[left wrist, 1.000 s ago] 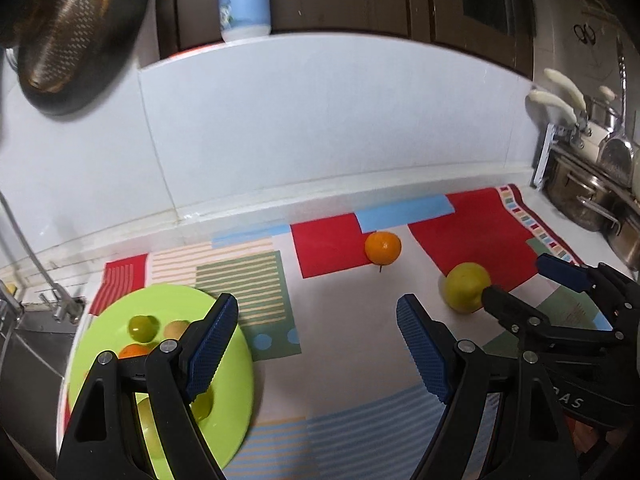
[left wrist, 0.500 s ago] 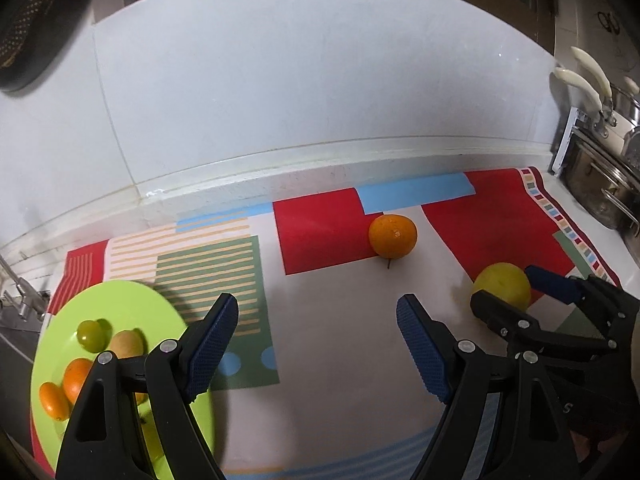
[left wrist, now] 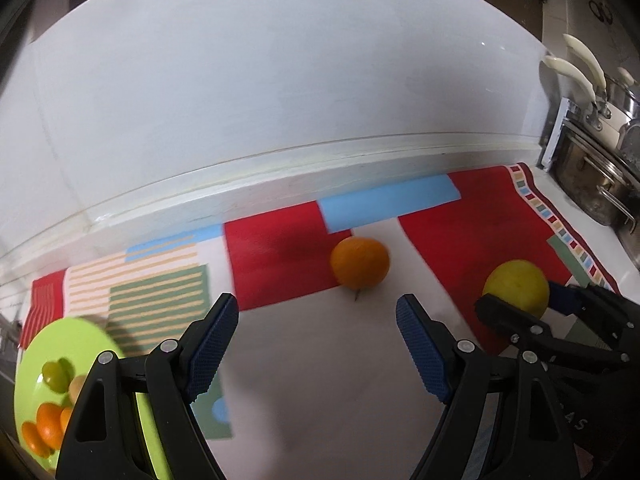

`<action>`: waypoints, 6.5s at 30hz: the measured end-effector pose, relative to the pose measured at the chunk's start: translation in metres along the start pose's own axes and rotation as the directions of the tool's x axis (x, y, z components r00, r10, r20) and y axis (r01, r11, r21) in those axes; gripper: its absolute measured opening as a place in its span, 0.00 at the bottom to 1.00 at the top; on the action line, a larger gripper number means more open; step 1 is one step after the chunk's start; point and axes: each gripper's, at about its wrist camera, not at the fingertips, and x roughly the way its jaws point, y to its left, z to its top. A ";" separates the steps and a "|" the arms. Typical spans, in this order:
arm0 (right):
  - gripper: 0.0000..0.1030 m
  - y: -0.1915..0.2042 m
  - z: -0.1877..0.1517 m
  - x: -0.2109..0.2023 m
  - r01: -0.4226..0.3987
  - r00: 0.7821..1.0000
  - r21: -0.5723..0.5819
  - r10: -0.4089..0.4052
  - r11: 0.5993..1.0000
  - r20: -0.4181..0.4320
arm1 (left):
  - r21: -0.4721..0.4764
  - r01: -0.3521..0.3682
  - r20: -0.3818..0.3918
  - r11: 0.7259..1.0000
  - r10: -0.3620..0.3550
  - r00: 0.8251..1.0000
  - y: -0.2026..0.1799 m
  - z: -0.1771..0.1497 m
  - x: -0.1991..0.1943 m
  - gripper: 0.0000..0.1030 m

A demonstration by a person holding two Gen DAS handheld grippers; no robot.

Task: Organize fruits

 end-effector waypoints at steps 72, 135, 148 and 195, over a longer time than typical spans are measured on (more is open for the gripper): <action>0.50 0.127 -0.034 -0.143 -0.150 0.979 -0.180 0.171 0.972 0.108 | -0.173 -0.056 0.085 0.983 0.072 0.994 0.089 -0.076 -0.192 0.40; 0.67 0.289 -0.027 -0.040 -0.262 0.963 -0.266 0.268 0.928 -0.013 | -0.186 -0.149 0.065 0.971 0.164 0.984 0.260 -0.099 -0.162 0.59; 0.83 0.257 -0.039 -0.107 -0.093 0.982 -0.189 0.122 0.977 0.144 | -0.166 -0.162 0.130 0.973 0.184 0.974 0.227 -0.110 -0.216 0.75; 0.90 0.153 -0.166 -0.336 -0.025 0.951 -0.169 0.076 0.985 0.300 | -0.175 -0.228 0.278 0.958 0.271 0.922 0.062 -0.223 -0.407 1.00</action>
